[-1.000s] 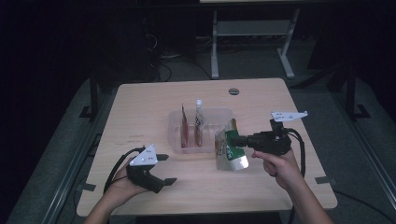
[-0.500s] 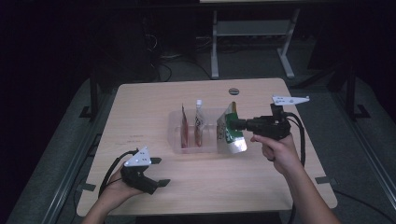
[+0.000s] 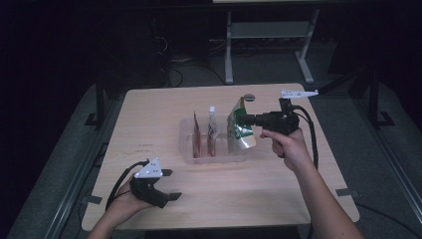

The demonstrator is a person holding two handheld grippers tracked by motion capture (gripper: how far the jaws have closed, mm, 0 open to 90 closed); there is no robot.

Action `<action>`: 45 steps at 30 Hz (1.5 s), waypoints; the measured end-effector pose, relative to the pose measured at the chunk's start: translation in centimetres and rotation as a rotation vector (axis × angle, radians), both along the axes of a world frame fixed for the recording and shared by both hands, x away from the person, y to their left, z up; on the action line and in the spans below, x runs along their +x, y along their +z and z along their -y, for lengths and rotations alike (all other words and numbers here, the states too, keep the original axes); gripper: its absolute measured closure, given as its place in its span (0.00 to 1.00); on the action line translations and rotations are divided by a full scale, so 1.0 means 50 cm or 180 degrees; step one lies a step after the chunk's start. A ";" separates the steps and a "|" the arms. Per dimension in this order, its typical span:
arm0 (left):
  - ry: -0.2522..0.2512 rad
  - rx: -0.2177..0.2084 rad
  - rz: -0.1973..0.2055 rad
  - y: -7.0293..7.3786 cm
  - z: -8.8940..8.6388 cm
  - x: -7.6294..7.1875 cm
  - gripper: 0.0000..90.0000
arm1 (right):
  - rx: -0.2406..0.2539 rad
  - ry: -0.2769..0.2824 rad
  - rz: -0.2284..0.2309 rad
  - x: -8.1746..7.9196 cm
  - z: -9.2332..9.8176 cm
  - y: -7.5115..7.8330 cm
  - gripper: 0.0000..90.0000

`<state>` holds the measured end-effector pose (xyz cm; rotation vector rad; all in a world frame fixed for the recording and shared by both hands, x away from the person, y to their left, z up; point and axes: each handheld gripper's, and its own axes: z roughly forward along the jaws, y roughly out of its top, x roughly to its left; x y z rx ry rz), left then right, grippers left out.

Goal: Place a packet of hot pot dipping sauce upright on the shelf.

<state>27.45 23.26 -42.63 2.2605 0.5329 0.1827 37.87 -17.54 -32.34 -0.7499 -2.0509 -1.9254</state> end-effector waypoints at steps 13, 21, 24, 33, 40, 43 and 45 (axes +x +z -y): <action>0.0005 0.0034 -0.0030 -0.004 0.000 0.000 0.17 | -0.0091 -0.0017 -0.0120 0.042 -0.004 -0.028 1.00; 0.0014 0.0045 -0.0062 -0.006 -0.002 -0.001 0.17 | -0.0175 -0.0068 -0.0186 0.062 -0.010 -0.047 1.00; 0.0026 0.0042 -0.0086 -0.009 -0.002 -0.002 0.17 | -0.0218 -0.0077 -0.0211 0.069 -0.015 -0.056 1.00; 0.0019 0.0087 -0.0074 -0.011 -0.006 -0.006 0.17 | -0.0293 -0.0095 -0.0313 0.091 -0.027 -0.081 1.00; 0.0040 0.0086 -0.0096 -0.013 -0.008 -0.010 0.17 | -0.0348 -0.0119 -0.0344 0.103 -0.035 -0.096 1.00; 0.0040 0.0083 -0.0100 -0.013 -0.007 -0.011 0.17 | -0.0345 -0.0141 -0.0370 0.107 -0.036 -0.102 1.00; 0.0039 0.0088 -0.0101 -0.013 -0.007 -0.011 0.17 | -0.0349 -0.0169 -0.0365 0.110 -0.034 -0.105 1.00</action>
